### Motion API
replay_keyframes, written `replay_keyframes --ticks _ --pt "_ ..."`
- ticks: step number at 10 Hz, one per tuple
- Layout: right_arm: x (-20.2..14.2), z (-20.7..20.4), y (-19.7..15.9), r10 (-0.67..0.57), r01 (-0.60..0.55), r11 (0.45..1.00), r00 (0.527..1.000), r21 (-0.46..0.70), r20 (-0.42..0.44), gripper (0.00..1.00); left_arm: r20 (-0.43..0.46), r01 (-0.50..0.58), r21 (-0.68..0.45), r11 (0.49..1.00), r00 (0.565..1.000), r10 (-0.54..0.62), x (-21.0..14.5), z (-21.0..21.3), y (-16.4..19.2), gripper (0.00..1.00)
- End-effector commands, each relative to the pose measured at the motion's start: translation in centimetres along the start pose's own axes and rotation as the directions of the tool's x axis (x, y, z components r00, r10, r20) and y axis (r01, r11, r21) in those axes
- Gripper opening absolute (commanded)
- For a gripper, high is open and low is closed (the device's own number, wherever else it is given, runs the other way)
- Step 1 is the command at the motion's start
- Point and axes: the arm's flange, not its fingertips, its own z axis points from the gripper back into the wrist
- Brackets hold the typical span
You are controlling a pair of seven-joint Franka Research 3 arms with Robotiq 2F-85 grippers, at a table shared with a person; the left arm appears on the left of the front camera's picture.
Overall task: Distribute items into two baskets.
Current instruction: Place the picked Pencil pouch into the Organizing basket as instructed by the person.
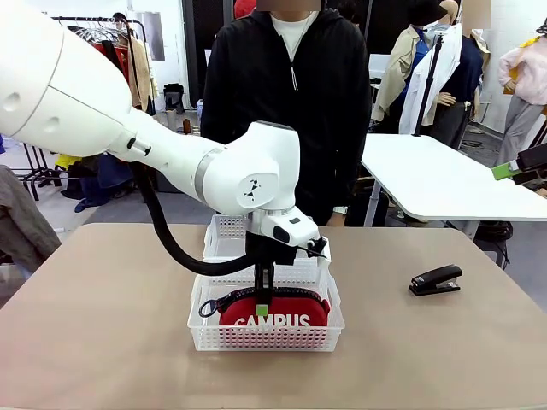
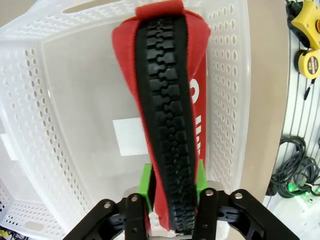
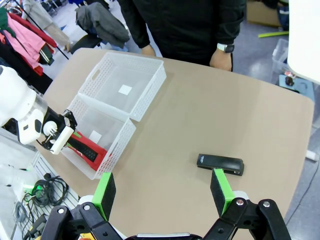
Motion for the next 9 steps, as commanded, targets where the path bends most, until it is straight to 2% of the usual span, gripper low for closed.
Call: replay_keyframes --ticks 1,6,9 --pt "0.1 0.0 -0.1 0.009 -0.009 1.000 1.000 0.018 0.017 1.00 0.019 -0.007 -0.005 1.000 1.000 0.007 -1.0 2.0 -0.5 1.00" --pt "0.1 0.0 -0.1 0.009 -0.009 1.000 1.000 0.018 0.017 1.00 0.092 -0.041 0.074 0.996 0.995 0.035 -4.0 7.7 -1.8 1.00" --pt "0.1 0.0 -0.1 0.009 -0.009 1.000 1.000 0.018 0.017 1.00 0.107 -0.052 0.086 0.995 0.993 0.043 -5.1 8.9 -2.6 1.00"
